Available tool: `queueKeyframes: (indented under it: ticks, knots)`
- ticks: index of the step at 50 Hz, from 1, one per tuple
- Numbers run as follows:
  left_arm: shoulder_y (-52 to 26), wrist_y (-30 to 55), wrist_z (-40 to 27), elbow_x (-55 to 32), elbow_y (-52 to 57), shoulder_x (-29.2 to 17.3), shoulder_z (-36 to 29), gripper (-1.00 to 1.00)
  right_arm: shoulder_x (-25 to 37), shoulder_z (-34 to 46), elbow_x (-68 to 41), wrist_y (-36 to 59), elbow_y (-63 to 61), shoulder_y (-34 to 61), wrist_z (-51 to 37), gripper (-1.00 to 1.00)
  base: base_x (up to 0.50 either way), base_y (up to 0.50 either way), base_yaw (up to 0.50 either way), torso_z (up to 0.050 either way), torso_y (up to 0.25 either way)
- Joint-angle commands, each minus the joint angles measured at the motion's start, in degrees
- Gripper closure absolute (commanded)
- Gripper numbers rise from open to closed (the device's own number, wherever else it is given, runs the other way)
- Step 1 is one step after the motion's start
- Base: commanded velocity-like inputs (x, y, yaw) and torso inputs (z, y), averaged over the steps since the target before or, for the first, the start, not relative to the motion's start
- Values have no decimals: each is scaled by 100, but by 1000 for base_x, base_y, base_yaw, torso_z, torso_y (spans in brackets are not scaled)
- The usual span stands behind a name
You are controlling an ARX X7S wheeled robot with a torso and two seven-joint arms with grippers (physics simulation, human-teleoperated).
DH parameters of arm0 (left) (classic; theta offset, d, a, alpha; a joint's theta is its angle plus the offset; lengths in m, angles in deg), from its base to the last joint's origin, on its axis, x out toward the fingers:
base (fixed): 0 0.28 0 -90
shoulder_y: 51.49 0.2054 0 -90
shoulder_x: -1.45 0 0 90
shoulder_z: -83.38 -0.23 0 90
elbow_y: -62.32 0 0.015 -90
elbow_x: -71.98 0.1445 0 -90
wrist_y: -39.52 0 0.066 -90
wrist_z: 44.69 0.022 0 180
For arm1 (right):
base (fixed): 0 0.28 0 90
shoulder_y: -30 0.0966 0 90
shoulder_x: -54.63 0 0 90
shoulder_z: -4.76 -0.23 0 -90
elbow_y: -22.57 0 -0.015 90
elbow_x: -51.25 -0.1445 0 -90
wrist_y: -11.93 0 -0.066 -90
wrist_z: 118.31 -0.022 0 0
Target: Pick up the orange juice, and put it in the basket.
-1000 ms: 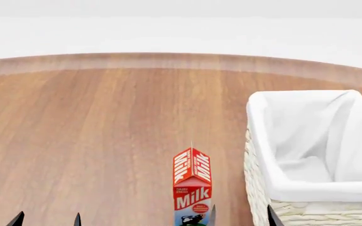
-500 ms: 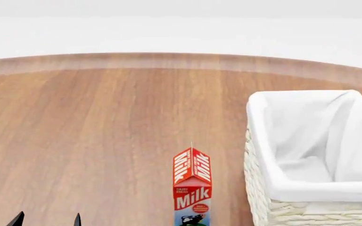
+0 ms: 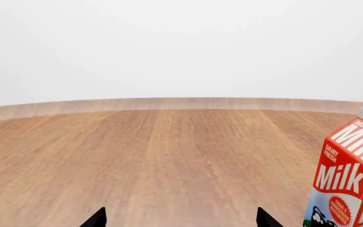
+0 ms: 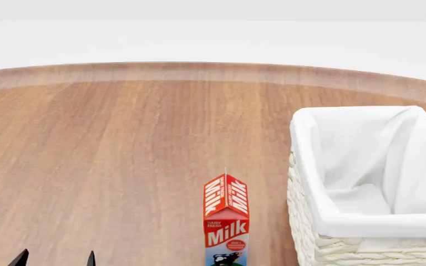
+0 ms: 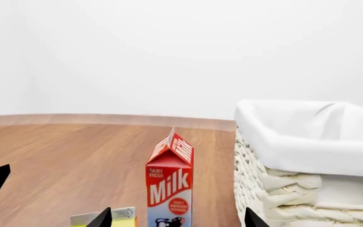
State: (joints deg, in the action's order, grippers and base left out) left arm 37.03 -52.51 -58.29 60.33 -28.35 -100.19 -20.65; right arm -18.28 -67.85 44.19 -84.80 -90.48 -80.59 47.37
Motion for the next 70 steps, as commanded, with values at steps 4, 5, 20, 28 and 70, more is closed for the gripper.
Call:
queueKeyframes:
  ticks: [4,5,20,28,70]
  knots:
    - [-8,-10,-34,-29,-3,-29,-37,-100,21,211,178,-452,217,-286,-22,-100,0,0,0,0,0]
    - [-8,-11,-36,-31,-4,-30,-39,-100,21,225,191,-463,223,-291,-25,-100,0,0,0,0,0]
    - [-16,-21,-69,-59,-7,-58,-76,-100,-31,463,321,-612,423,-279,-8,-100,0,0,0,0,0]
    - [-20,-27,-86,-73,-9,-73,-95,-100,-77,585,382,-640,542,-231,4,-100,0,0,0,0,0]
    - [-41,-54,-171,-145,-18,-145,-189,-100,-303,939,500,-787,1123,142,-71,-100,0,0,0,0,0]
